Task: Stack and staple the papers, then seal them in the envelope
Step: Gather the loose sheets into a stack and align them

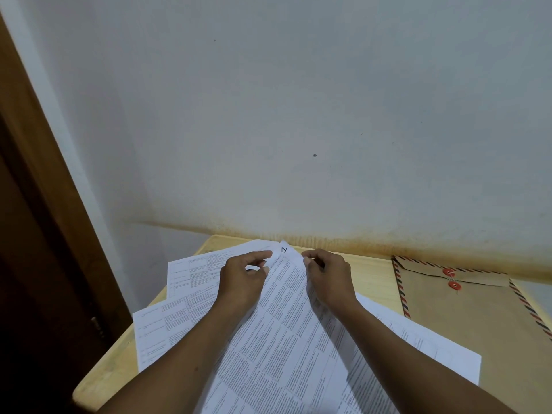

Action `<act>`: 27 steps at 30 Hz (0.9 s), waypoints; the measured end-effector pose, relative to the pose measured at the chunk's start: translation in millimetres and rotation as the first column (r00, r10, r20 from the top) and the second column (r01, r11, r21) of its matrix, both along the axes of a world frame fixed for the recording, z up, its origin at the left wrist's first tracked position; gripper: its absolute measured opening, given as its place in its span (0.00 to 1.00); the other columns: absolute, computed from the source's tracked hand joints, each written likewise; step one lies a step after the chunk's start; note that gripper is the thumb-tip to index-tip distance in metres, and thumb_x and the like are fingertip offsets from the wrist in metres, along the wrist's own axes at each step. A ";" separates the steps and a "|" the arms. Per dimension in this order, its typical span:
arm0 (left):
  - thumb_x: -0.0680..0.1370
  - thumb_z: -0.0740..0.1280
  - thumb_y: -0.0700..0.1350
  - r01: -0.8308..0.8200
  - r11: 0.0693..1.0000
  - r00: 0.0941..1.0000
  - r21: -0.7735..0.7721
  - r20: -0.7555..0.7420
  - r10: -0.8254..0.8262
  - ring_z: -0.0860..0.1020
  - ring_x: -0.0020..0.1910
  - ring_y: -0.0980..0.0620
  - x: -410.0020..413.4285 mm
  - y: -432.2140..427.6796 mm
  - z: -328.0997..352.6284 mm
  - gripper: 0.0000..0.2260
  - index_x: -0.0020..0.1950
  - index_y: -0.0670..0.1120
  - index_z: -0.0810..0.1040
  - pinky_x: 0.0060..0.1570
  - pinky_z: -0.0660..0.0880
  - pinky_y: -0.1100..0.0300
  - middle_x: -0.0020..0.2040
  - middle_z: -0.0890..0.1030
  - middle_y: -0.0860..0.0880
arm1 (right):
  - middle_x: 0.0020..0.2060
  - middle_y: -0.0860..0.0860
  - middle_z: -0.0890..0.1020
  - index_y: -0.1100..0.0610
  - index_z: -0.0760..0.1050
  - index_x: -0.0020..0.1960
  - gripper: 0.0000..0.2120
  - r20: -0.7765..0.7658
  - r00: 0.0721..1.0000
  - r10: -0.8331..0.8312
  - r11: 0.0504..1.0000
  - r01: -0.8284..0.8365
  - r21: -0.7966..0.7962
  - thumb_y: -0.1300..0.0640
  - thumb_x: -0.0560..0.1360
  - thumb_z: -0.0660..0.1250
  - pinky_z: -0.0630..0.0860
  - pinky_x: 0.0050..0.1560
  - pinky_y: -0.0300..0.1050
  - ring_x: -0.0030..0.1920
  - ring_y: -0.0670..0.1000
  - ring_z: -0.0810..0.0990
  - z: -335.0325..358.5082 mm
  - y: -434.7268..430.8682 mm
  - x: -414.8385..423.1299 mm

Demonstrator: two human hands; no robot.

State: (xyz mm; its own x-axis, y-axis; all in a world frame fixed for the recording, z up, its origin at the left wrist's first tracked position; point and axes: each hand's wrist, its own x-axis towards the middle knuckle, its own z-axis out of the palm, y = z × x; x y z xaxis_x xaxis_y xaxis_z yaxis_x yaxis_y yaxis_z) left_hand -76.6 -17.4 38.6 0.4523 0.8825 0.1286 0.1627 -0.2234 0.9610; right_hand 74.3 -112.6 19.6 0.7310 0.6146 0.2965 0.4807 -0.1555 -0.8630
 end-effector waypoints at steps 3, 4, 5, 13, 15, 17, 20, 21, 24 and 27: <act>0.77 0.73 0.40 -0.019 1.000 1.000 -0.013 0.023 0.020 0.84 0.47 0.60 0.7 0.1 -0.5 0.09 0.54 0.53 0.87 0.46 0.75 0.67 0.47 0.85 0.58 | 0.41 0.42 0.86 0.51 0.85 0.48 0.09 0.020 1.000 0.001 1.000 -0.001 0.003 0.60 0.78 0.66 0.78 0.51 0.44 0.46 0.44 0.83 -0.2 -0.1 -0.9; 0.77 0.74 0.41 -0.026 1.000 0.999 -0.010 0.027 0.026 0.84 0.47 0.59 0.9 0.7 -0.7 0.08 0.53 0.52 0.87 0.46 0.76 0.65 0.46 0.85 0.58 | 0.41 0.42 0.86 0.51 0.85 0.48 0.10 0.026 1.000 0.004 1.000 -0.004 0.006 0.60 0.78 0.66 0.78 0.51 0.44 0.47 0.44 0.83 -0.2 -0.3 -1.3; 0.77 0.74 0.42 -0.031 1.000 0.999 -0.004 0.027 0.031 0.84 0.47 0.58 1.1 1.0 -0.8 0.08 0.53 0.52 0.87 0.47 0.76 0.64 0.46 0.86 0.57 | 0.41 0.42 0.86 0.52 0.85 0.48 0.10 0.031 1.000 0.006 1.000 -0.007 0.010 0.60 0.78 0.66 0.78 0.51 0.44 0.47 0.44 0.83 -0.3 -0.5 -1.7; 0.77 0.74 0.40 -0.050 0.999 0.999 0.022 0.011 0.050 0.82 0.48 0.59 1.2 2.5 -1.6 0.08 0.54 0.51 0.87 0.53 0.76 0.61 0.47 0.85 0.58 | 0.42 0.39 0.83 0.54 0.85 0.52 0.12 0.021 0.999 0.045 0.999 -0.045 -0.002 0.64 0.77 0.64 0.72 0.48 0.33 0.47 0.41 0.81 3.0 -0.5 -0.7; 0.78 0.73 0.40 -0.052 0.998 0.999 0.034 0.012 0.051 0.81 0.47 0.60 0.6 3.5 -2.2 0.08 0.53 0.51 0.87 0.52 0.75 0.61 0.47 0.84 0.58 | 0.45 0.42 0.84 0.55 0.84 0.55 0.15 0.027 0.997 0.069 0.997 -0.068 -0.032 0.66 0.76 0.63 0.70 0.47 0.28 0.50 0.42 0.80 4.1 -1.2 -0.3; 0.78 0.73 0.40 -0.055 0.998 0.998 0.029 0.010 0.055 0.82 0.47 0.60 1.0 4.4 -2.5 0.08 0.53 0.51 0.87 0.52 0.75 0.61 0.46 0.85 0.58 | 0.48 0.44 0.84 0.56 0.83 0.57 0.16 0.031 0.996 0.082 0.996 -0.081 -0.046 0.67 0.76 0.62 0.69 0.47 0.27 0.51 0.42 0.80 4.1 -1.4 0.1; 0.78 0.73 0.39 -0.049 0.999 0.999 -0.011 0.018 0.049 0.84 0.47 0.58 1.6 4.7 -2.1 0.09 0.53 0.51 0.87 0.50 0.76 0.62 0.46 0.85 0.56 | 0.46 0.43 0.83 0.55 0.83 0.57 0.17 0.015 0.996 0.090 0.995 -0.089 -0.052 0.67 0.76 0.61 0.68 0.43 0.25 0.46 0.40 0.79 2.8 -1.3 1.3; 0.78 0.73 0.39 -0.045 0.999 0.999 -0.019 0.021 0.046 0.84 0.47 0.58 1.5 5.0 -1.8 0.09 0.54 0.51 0.87 0.50 0.77 0.62 0.47 0.85 0.56 | 0.44 0.42 0.82 0.55 0.83 0.57 0.16 0.014 0.996 0.091 0.994 -0.090 -0.057 0.67 0.76 0.61 0.67 0.40 0.24 0.43 0.38 0.78 2.2 -1.1 1.7; 0.78 0.72 0.39 -0.041 0.999 0.999 -0.026 0.019 0.041 0.83 0.47 0.59 0.7 5.5 -1.2 0.09 0.54 0.51 0.87 0.49 0.77 0.62 0.47 0.85 0.56 | 0.39 0.41 0.80 0.54 0.82 0.57 0.16 0.026 0.996 0.087 0.993 -0.085 -0.076 0.67 0.78 0.60 0.66 0.36 0.25 0.37 0.37 0.75 0.5 0.1 3.4; 0.78 0.73 0.39 -0.048 0.999 0.999 -0.021 0.021 0.049 0.83 0.49 0.58 1.2 5.8 -1.0 0.09 0.55 0.51 0.87 0.51 0.76 0.61 0.48 0.85 0.56 | 0.41 0.44 0.81 0.53 0.82 0.59 0.16 0.039 0.995 0.092 0.991 -0.088 -0.096 0.66 0.79 0.60 0.67 0.35 0.26 0.37 0.38 0.76 -0.3 1.2 3.3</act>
